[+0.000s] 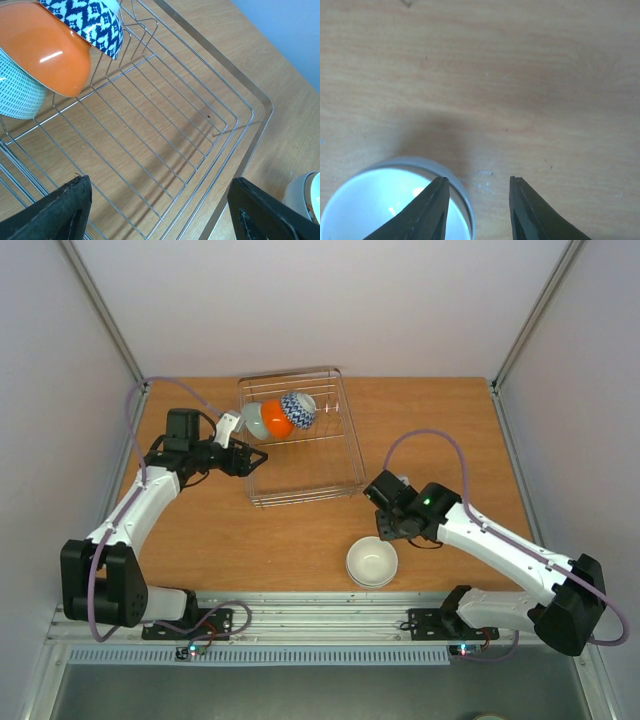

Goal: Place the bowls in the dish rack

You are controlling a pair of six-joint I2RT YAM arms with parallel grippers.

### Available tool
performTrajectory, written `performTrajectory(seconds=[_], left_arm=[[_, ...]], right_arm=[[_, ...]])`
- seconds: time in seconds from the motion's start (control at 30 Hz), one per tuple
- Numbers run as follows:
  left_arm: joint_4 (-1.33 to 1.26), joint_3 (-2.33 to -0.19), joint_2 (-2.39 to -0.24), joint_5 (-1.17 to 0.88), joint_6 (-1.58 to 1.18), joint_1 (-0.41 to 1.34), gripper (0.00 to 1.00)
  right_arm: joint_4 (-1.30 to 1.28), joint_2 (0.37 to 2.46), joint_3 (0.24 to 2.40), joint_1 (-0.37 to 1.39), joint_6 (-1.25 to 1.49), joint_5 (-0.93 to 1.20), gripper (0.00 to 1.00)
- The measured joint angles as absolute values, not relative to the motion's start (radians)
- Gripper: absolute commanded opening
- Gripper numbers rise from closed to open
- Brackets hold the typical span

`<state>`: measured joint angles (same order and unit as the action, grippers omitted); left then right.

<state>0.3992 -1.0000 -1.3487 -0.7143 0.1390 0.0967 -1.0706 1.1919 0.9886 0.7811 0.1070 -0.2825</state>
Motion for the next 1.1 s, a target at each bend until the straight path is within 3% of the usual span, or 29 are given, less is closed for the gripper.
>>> performTrajectory(seconds=[0.33,0.7,1.0,1.1], left_arm=[[0.398,-1.000,-1.356,-0.720,0.138,0.097,0.74],[0.398,-1.000,-1.357,-0.728,0.136,0.097,0.74],[0.398,-1.000,-1.357,-0.728,0.135,0.097,0.75],[0.398,-1.000,-1.356,-0.728,0.135,0.097,0.74]], right_arm=[[-1.130,1.143,0.892,0.912,0.257,-0.241,0.32],[-1.107,1.171,0.825,0.934,0.328,-0.229,0.26],[-1.086,1.193,0.813,0.944,0.337,-0.209,0.01],[-1.084,1.183,0.820,0.955,0.343,-0.207,0.01]])
